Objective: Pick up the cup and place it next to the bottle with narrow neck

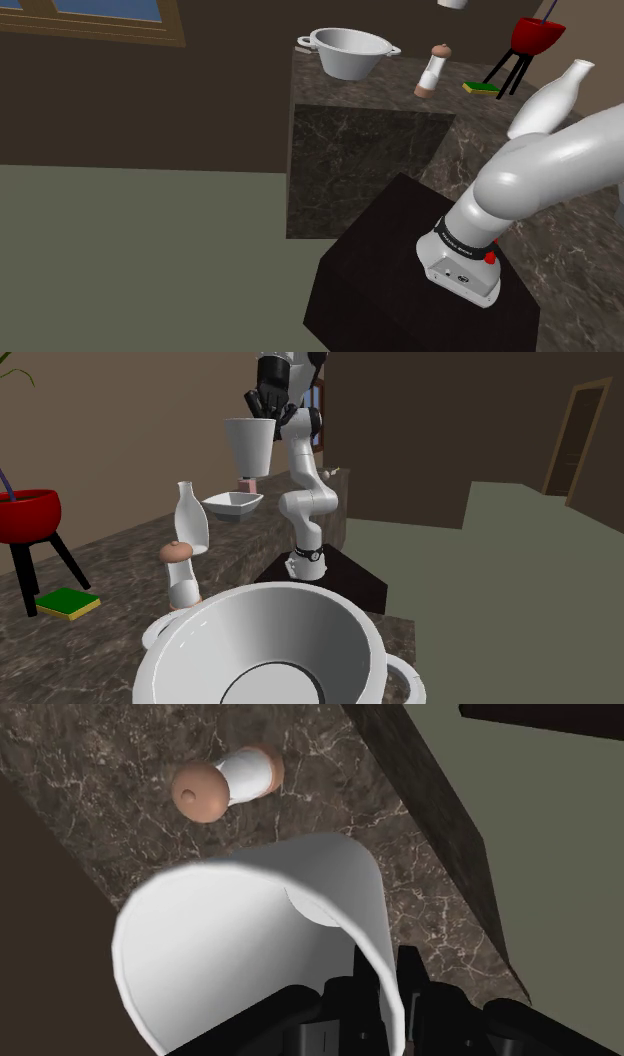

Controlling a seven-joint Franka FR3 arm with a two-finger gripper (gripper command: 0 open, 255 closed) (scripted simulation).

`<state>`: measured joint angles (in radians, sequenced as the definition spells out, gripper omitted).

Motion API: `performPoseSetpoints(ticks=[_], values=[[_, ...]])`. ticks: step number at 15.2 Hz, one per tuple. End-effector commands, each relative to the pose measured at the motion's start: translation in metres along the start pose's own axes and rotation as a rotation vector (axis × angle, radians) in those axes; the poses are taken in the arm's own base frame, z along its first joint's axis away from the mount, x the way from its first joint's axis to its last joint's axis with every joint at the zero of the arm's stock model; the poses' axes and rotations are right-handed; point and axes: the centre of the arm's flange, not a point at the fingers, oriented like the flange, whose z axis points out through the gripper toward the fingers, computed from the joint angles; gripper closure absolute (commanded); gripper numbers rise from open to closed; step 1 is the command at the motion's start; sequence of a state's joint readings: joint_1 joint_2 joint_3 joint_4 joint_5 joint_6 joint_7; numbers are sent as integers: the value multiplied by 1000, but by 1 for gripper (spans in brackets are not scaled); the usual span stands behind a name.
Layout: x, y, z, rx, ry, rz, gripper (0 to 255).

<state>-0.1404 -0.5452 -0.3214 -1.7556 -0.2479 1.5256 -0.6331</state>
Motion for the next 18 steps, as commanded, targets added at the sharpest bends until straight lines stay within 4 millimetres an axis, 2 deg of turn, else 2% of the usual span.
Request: performPoseSetpoints(ticks=[1,18], values=[[-28,-1,-8,0,0,-1,255],[-248,1,-51,0,0,-1,255]])
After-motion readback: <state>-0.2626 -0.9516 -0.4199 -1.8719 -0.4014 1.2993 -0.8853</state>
